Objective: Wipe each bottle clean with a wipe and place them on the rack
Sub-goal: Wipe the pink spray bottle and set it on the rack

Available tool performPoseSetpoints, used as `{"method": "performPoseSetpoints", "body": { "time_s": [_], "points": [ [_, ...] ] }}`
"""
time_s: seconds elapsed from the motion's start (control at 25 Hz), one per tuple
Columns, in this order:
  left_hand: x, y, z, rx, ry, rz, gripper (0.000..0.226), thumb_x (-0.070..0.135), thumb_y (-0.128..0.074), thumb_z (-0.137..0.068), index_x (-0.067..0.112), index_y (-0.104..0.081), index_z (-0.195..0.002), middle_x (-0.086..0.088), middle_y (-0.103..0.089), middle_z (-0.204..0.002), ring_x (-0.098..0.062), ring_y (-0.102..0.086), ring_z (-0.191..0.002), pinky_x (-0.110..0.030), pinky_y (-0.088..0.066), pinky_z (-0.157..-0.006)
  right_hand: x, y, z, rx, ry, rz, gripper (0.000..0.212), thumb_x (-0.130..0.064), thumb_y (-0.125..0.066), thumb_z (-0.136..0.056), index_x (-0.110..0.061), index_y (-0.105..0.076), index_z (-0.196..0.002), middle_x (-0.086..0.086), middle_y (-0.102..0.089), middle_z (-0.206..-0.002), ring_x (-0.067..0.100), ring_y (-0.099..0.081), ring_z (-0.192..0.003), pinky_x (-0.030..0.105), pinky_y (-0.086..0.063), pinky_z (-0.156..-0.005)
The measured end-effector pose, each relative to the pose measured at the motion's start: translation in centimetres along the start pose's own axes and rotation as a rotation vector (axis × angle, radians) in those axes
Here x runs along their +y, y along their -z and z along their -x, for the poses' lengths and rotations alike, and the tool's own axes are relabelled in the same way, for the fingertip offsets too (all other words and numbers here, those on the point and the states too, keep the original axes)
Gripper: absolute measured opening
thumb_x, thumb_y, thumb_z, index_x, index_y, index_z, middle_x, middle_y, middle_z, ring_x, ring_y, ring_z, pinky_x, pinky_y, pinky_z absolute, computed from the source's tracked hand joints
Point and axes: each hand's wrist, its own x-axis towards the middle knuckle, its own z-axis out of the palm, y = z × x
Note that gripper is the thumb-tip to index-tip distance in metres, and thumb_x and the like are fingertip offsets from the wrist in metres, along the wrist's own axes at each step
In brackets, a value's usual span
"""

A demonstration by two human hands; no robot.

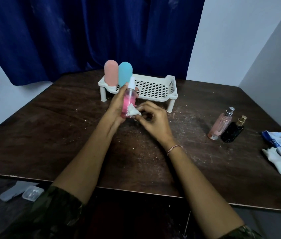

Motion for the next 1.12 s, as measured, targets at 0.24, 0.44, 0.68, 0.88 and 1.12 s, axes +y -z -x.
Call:
{"method": "performPoseSetpoints", "body": {
  "time_s": [0.24, 0.44, 0.68, 0.88, 1.12],
  "points": [
    [-0.6, -0.5, 0.7, -0.137, 0.110, -0.065, 0.029, 0.034, -0.045, -0.096, 0.008, -0.058, -0.093, -0.004, -0.069, -0.072, -0.013, -0.064, -0.063, -0.025, -0.053, -0.064, 0.3, 0.7, -0.4, 0.254, -0.061, 0.098, 0.014, -0.003, -0.068, -0.079, -0.001, -0.066, -0.093, 0.005, -0.062, -0.089, 0.003, -0.053, -0.080, 0.017, -0.049, -0.071],
    [-0.8, -0.9, 0.7, -0.134, 0.057, -0.073, 0.027, 0.031, -0.046, -0.096, 0.007, -0.058, -0.094, -0.008, -0.068, -0.083, -0.017, -0.062, -0.077, -0.030, -0.049, -0.076, 0.5, 0.9, -0.5, 0.277, -0.112, 0.014, 0.011, -0.002, -0.069, -0.079, -0.004, -0.065, -0.089, 0.001, -0.060, -0.085, 0.008, -0.055, -0.075, 0.021, -0.052, -0.065],
    [0.1, -0.5, 0.4, 0.021, -0.053, -0.040, 0.023, 0.035, -0.045, -0.096, 0.015, -0.055, -0.093, -0.002, -0.059, -0.081, -0.013, -0.054, -0.068, -0.028, -0.046, -0.064, 0.1, 0.8, -0.3, -0.036, -0.222, -0.171, 0.018, -0.001, -0.075, -0.072, -0.004, -0.069, -0.089, 0.000, -0.065, -0.085, 0.009, -0.060, -0.074, 0.014, -0.049, -0.063],
    [-0.2, -0.7, 0.3, 0.046, -0.254, -0.130, 0.022, 0.031, -0.043, -0.098, 0.019, -0.060, -0.091, 0.006, -0.064, -0.084, -0.002, -0.060, -0.074, -0.019, -0.046, -0.066, 1.1, 1.9, -0.4, -0.153, -0.161, 0.099, 0.018, -0.006, -0.077, -0.070, -0.005, -0.070, -0.087, -0.001, -0.062, -0.081, 0.003, -0.052, -0.064, 0.008, -0.041, -0.061],
    [-0.5, -0.5, 0.1, 0.045, -0.369, -0.225, 0.018, 0.022, -0.043, -0.098, 0.015, -0.059, -0.100, 0.007, -0.062, -0.089, 0.011, -0.060, -0.070, -0.007, -0.045, -0.065, 1.5, 2.2, -0.3, -0.263, -0.153, 0.320, 0.029, -0.025, -0.082, -0.065, -0.006, -0.071, -0.084, 0.006, -0.061, -0.082, 0.012, -0.054, -0.068, 0.016, -0.042, -0.063]
  ]
}}
